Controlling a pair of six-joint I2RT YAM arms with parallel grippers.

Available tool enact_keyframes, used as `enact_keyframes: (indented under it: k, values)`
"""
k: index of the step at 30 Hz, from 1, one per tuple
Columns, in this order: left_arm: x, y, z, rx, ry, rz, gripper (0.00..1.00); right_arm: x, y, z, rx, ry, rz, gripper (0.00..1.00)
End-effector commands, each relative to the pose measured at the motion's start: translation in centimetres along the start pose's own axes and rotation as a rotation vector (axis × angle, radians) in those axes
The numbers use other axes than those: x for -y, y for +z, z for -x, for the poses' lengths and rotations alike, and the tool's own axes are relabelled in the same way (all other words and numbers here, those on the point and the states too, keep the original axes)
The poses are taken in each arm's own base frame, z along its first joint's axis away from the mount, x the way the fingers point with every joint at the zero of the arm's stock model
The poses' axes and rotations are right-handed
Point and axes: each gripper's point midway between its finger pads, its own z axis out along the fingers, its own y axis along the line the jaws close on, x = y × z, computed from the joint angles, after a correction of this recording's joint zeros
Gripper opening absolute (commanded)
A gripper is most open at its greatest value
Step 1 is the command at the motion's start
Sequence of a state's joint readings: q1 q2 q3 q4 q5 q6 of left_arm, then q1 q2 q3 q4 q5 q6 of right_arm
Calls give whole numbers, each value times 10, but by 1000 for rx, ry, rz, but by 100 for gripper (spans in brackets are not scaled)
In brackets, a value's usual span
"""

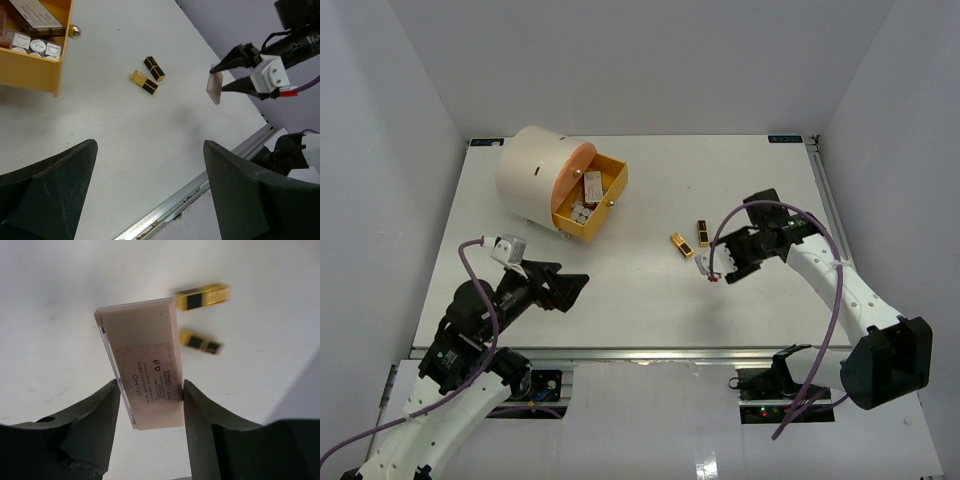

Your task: Organize the makeup

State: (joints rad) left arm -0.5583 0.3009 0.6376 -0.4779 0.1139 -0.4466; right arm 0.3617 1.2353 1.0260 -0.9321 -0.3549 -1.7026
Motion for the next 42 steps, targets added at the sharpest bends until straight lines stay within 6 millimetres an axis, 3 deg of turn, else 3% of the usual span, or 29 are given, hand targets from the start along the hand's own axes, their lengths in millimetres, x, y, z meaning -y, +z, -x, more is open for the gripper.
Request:
enact_keyframes:
  k: [1,4,6,7,8,10,13,14,16,18,22,27,29,34,36,42]
  values:
    - [4,-17,33,103,-9,32,98,92,-17,74,93,2,-235,26]
    - [4,-23,40,127,-20,48,98,149,-21,102,49,-53,-372,26]
    - [4,-24,40,124,-26,52,98,181,-1,116,12,-95,-394,27]
    - [3,-24,39,118,-30,54,98,207,-14,124,-19,-112,-466,27]
    - [4,-24,39,115,-31,56,98,225,-13,135,-21,-133,-501,27]
    - [0,-25,43,126,-38,83,98,251,7,154,-32,-165,-530,27]
    - [0,-27,46,132,-47,91,98,288,13,179,-47,-209,-622,29]
    - [0,-27,46,132,-50,93,98,302,5,191,-56,-234,-667,30]
    - [1,-27,48,134,-53,92,98,318,14,198,-60,-245,-691,32]
    - [1,-27,48,131,-55,93,98,327,39,198,-74,-255,-677,34]
    - [1,-28,50,133,-52,97,98,334,55,199,-75,-269,-696,45]
    - [-3,-25,50,129,-45,117,98,327,69,200,-59,-296,-691,82]
    - [-4,-23,50,124,-41,125,98,326,68,201,-53,-297,-696,90]
    - [-3,-17,58,125,-21,129,98,324,47,209,10,-242,-725,97]
    - [-3,-13,62,120,-13,139,98,326,25,212,49,-193,-756,98]
    - [-18,15,72,72,42,241,98,328,-34,187,267,238,-821,95]
